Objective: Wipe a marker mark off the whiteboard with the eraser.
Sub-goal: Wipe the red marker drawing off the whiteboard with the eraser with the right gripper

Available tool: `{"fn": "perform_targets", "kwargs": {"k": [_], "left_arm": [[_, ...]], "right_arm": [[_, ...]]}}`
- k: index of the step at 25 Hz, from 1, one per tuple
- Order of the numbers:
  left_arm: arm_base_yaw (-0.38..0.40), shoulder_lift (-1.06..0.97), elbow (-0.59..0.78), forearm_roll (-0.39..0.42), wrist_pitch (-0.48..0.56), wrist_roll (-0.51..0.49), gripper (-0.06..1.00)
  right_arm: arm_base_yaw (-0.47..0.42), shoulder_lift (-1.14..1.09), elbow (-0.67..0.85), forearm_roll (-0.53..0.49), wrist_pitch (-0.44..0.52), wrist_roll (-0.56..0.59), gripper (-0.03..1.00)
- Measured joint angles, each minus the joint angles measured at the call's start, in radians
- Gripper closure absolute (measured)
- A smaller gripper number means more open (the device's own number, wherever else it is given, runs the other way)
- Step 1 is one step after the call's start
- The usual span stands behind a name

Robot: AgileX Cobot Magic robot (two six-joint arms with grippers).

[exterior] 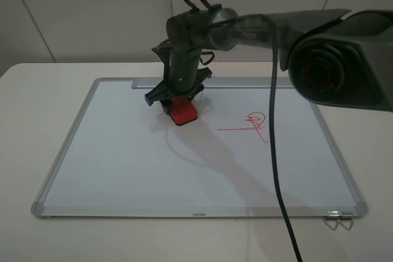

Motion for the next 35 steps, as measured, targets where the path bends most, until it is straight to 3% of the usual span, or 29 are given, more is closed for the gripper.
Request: {"fn": "perform_targets", "kwargs": {"k": [9, 15, 20, 27, 35], "left_arm": [[0.0, 0.0, 0.0, 0.0, 0.0, 0.0, 0.17], [0.0, 0.0, 0.0, 0.0, 0.0, 0.0, 0.17], [0.0, 0.0, 0.0, 0.0, 0.0, 0.0, 0.17], [0.0, 0.0, 0.0, 0.0, 0.0, 0.0, 0.17], [0.0, 0.0, 0.0, 0.0, 0.0, 0.0, 0.17]], "right_arm": [[-0.075, 0.003, -0.011, -0.08, 0.099, 0.074, 0.44], [-0.075, 0.003, -0.013, -0.11, 0.118, 0.092, 0.44], [-0.035, 0.003, -0.014, -0.134, 0.12, 0.097, 0.45], [0.09, 0.003, -0.017, -0.075, 0.114, 0.088, 0.45], [0.135, -0.023, -0.081, -0.056, 0.206, 0.055, 0.45]]}}
